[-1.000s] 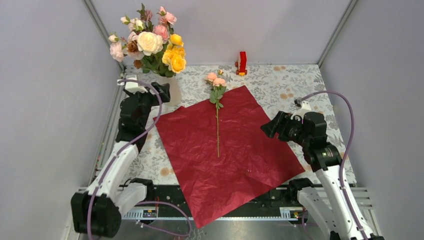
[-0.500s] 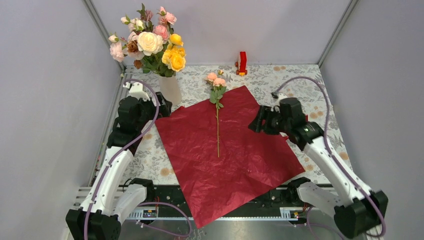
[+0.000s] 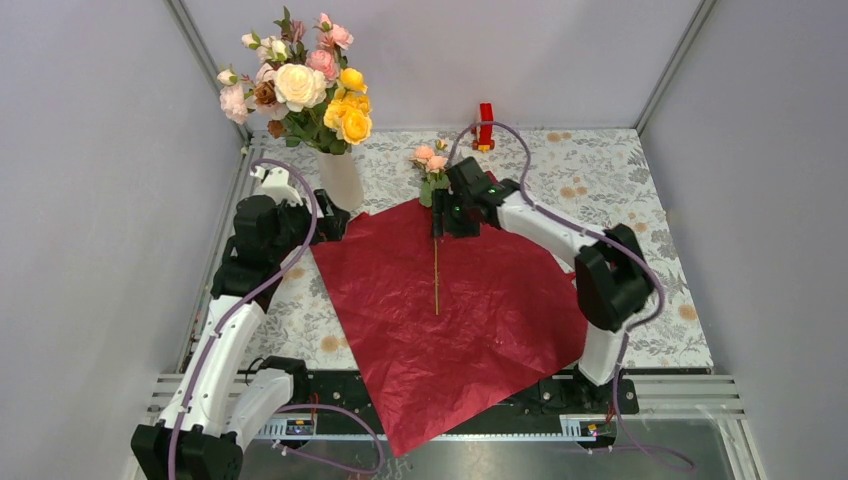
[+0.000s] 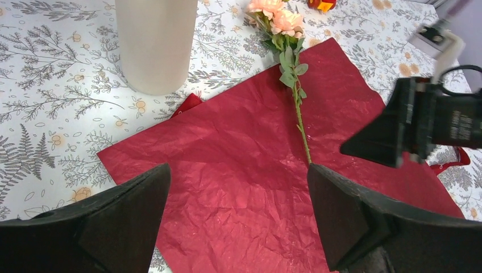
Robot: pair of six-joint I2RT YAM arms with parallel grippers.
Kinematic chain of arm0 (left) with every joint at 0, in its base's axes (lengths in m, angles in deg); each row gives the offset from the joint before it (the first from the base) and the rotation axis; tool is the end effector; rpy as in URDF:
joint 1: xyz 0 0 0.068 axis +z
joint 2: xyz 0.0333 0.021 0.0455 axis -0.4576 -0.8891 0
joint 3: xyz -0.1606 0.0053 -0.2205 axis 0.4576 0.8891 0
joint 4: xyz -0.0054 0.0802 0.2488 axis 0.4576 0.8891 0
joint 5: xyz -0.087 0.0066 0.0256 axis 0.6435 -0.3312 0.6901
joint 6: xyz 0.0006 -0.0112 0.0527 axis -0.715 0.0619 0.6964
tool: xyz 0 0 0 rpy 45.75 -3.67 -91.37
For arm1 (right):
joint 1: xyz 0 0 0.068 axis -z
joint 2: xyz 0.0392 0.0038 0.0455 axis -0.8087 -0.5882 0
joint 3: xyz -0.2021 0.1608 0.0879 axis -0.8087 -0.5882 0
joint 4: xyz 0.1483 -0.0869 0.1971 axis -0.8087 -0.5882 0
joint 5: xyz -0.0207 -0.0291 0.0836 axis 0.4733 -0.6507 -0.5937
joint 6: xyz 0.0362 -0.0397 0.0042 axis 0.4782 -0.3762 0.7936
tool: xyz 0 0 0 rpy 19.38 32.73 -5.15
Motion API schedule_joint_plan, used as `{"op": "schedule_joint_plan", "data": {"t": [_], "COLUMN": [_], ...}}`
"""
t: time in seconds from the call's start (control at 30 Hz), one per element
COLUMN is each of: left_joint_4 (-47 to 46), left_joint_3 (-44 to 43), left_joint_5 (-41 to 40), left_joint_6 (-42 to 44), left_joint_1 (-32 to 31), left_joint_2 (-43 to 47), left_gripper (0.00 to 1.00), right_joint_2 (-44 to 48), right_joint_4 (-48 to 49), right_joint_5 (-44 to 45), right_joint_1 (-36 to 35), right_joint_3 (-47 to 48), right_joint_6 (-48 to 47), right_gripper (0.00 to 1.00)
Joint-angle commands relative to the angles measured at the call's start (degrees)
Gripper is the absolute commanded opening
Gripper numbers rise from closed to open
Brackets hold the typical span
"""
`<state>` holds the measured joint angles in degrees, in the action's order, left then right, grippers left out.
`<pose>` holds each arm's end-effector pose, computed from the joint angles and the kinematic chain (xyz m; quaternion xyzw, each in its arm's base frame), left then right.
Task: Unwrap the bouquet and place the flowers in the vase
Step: Pick up the fake flower from the wrapping paper.
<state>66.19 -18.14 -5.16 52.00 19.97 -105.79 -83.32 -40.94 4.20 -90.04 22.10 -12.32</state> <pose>0.1941 -0.0313 0.3273 -0.0161 0.8182 -0.1938 0.5410 0.3208 0.2378 0.2457 -0.0852 0.9306 0.2232 0.2772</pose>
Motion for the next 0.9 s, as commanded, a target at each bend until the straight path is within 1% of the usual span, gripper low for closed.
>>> {"op": "schedule_joint_plan", "data": {"t": [0.0,0.2,0.33,0.67,0.87], "left_joint_4": [-0.1,0.37,0.24,0.2,0.18], "left_joint_3": [-3.87,-4.28,-4.24,-3.97,-3.93], "left_joint_5": [2.39,7.05,8.42,8.8,9.03], "left_joint_6": [-0.28,-1.19,-1.24,-1.16,-1.31], "left_joint_1": [0.87,2.39,2.61,2.92,3.24], "left_joint_2": [-0.54,-2.55,-2.77,-2.42,-2.34], "left_gripper": [0.99,0.99,0.99,0.99,0.99], "right_joint_2": [-7.58,-16.68,-19.98,-23.92,-26.04], "right_joint_4": [-6.03,-9.93,-10.05,-10.3,-11.66], "right_joint_5": [7.39,12.17,13.42,13.96,18.63], "right_joint_1": [-1.7,-3.35,-3.72,-4.9,-5.7], "right_joint_3": [10.78,18.21,19.0,21.61,23.25], "right_joint_6": [-0.58,0.15,1.17,0.44,1.46], "right_gripper": [0.64,0.6,0.57,0.5,0.42]}}
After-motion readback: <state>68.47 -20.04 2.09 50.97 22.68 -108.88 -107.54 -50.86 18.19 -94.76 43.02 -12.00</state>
